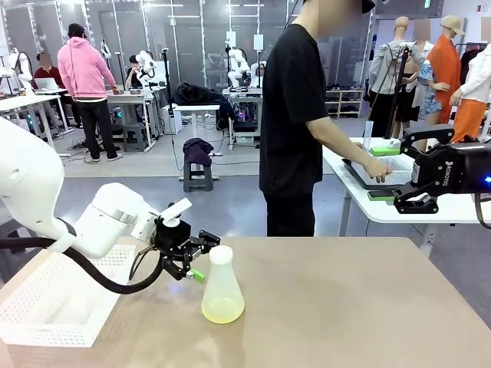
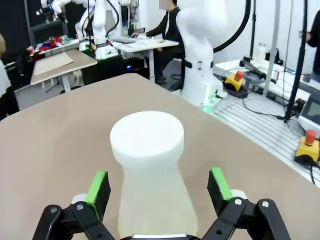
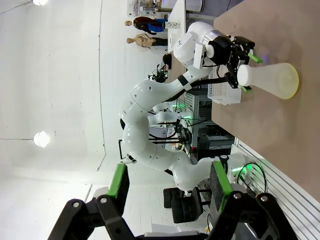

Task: Prepare the solutions needed for the experiment.
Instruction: When the human places the Big flask in the center of the table, pick up the Big flask and place it in the left Organizing basket.

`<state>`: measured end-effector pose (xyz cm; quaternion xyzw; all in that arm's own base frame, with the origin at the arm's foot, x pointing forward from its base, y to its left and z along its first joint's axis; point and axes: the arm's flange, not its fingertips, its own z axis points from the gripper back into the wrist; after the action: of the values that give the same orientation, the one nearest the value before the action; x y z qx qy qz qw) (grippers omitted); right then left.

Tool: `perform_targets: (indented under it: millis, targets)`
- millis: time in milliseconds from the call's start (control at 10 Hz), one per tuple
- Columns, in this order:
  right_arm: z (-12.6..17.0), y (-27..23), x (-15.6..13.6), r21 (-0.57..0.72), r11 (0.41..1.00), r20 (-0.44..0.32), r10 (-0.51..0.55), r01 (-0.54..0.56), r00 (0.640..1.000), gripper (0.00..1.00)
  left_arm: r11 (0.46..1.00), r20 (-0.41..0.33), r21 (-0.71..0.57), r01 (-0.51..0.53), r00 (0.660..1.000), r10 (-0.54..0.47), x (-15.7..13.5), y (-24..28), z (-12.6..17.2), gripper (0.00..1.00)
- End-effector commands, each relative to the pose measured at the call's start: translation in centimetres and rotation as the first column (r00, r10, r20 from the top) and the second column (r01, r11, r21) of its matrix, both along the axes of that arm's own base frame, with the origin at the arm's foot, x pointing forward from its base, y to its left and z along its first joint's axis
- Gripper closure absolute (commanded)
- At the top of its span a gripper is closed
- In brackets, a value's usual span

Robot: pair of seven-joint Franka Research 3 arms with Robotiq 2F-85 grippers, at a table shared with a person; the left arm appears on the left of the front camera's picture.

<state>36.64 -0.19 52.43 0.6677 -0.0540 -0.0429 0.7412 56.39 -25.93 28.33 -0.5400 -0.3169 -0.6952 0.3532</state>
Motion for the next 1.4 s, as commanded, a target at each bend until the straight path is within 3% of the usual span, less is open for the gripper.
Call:
perform_targets:
  millis: [0, 600, 900, 1200, 1300]
  targets:
    - [0.1, 0.0, 0.0, 0.007, 1.000, 0.005, 0.003, -0.003, 1.000, 0.18, 0.999, -0.048, -0.016, 0.048, 0.998, -0.049, 1.1, -0.6, 0.1, 0.00]
    - [0.1, 0.0, 0.0, 0.007, 1.000, 0.005, 0.003, -0.003, 1.000, 0.18, 0.987, -0.047, -0.147, 0.062, 0.996, -0.069, 0.4, -2.9, -0.5, 0.00]
    - [0.1, 0.0, 0.0, 0.007, 1.000, 0.005, 0.003, -0.003, 1.000, 0.18, 0.985, -0.129, -0.167, 0.052, 0.989, -0.074, 0.1, -3.1, -1.4, 0.00]
    - [0.1, 0.0, 0.0, 0.007, 1.000, 0.005, 0.003, -0.003, 1.000, 0.18, 0.984, -0.155, -0.163, 0.071, 0.983, -0.097, -0.4, -3.6, -1.9, 0.00]
    - [0.1, 0.0, 0.0, 0.007, 1.000, 0.005, 0.003, -0.003, 1.000, 0.18, 0.982, -0.180, -0.154, 0.107, 0.974, -0.134, -0.5, -3.5, -2.1, 0.05]
